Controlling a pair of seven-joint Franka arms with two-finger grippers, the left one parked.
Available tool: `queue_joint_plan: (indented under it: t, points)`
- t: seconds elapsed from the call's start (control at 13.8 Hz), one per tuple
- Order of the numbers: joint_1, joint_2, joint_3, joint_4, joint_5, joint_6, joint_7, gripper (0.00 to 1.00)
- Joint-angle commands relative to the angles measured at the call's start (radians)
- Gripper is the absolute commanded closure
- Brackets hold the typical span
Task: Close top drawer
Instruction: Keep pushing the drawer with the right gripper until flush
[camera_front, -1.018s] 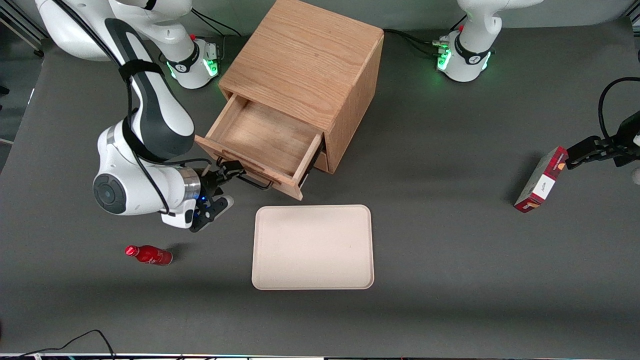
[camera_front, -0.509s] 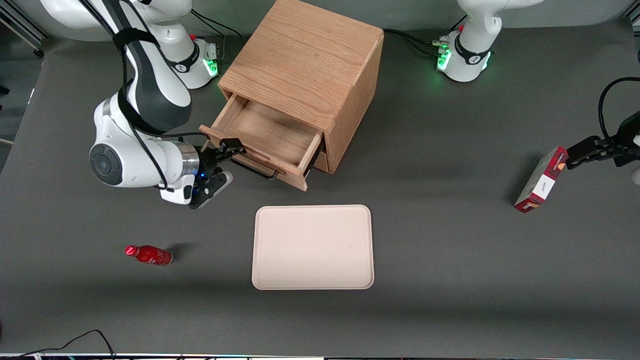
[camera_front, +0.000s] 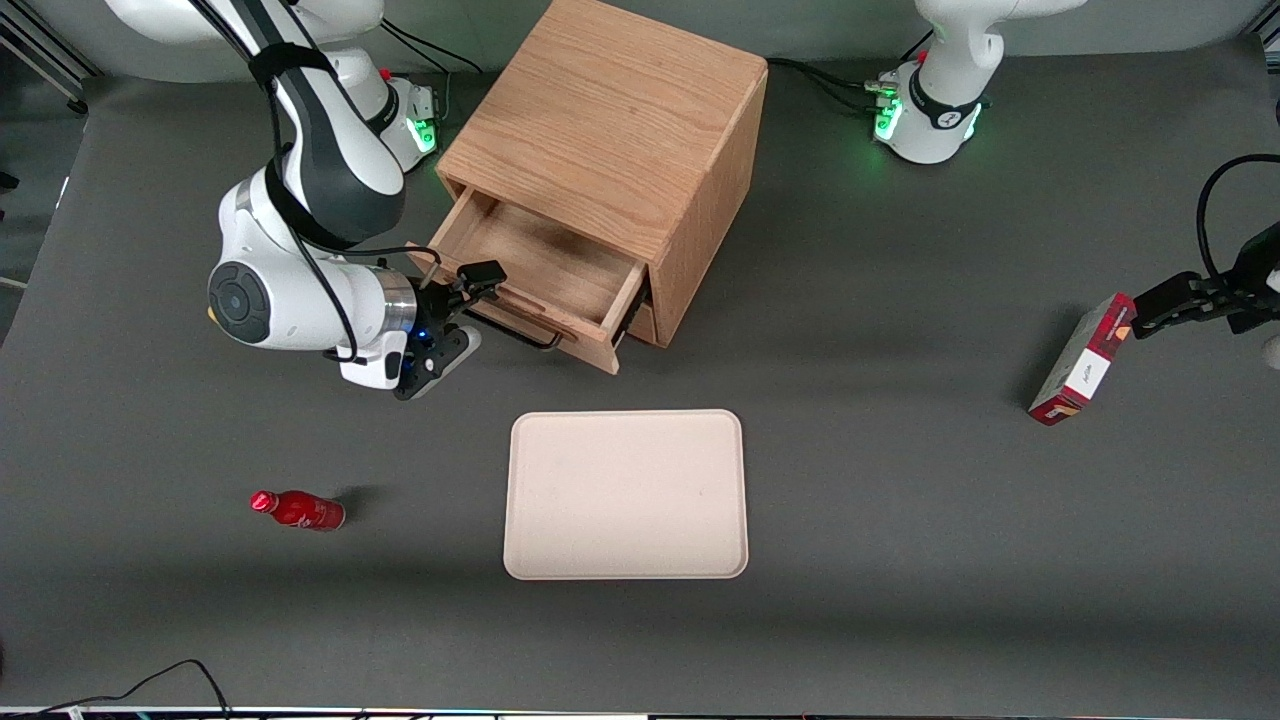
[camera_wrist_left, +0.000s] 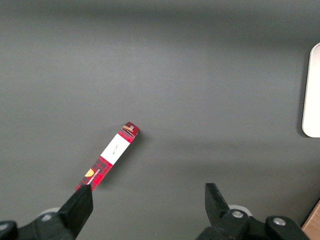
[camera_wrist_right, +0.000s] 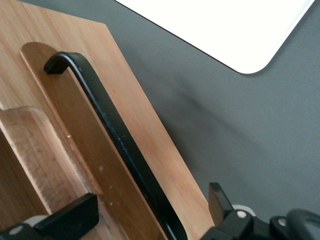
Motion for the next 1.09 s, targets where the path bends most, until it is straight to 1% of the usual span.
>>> queue_joint_plan:
  t: [0.0, 0.07, 0.29, 0.51, 0.65, 0.95, 1.02]
  points:
    - [0.001, -0.056, 0.013, -0.066, 0.028, 0.018, 0.040, 0.00]
    - [-0.005, -0.069, 0.026, -0.074, 0.029, 0.018, 0.043, 0.00]
    - [-0.008, -0.078, 0.027, -0.080, 0.040, 0.018, 0.058, 0.00]
    - [-0.006, -0.104, 0.027, -0.104, 0.101, 0.018, 0.061, 0.00]
    - [-0.006, -0.141, 0.027, -0.161, 0.176, 0.039, 0.060, 0.00]
    - [-0.003, -0.161, 0.030, -0.207, 0.187, 0.067, 0.061, 0.00]
    - [-0.003, -0.168, 0.030, -0.225, 0.213, 0.082, 0.060, 0.00]
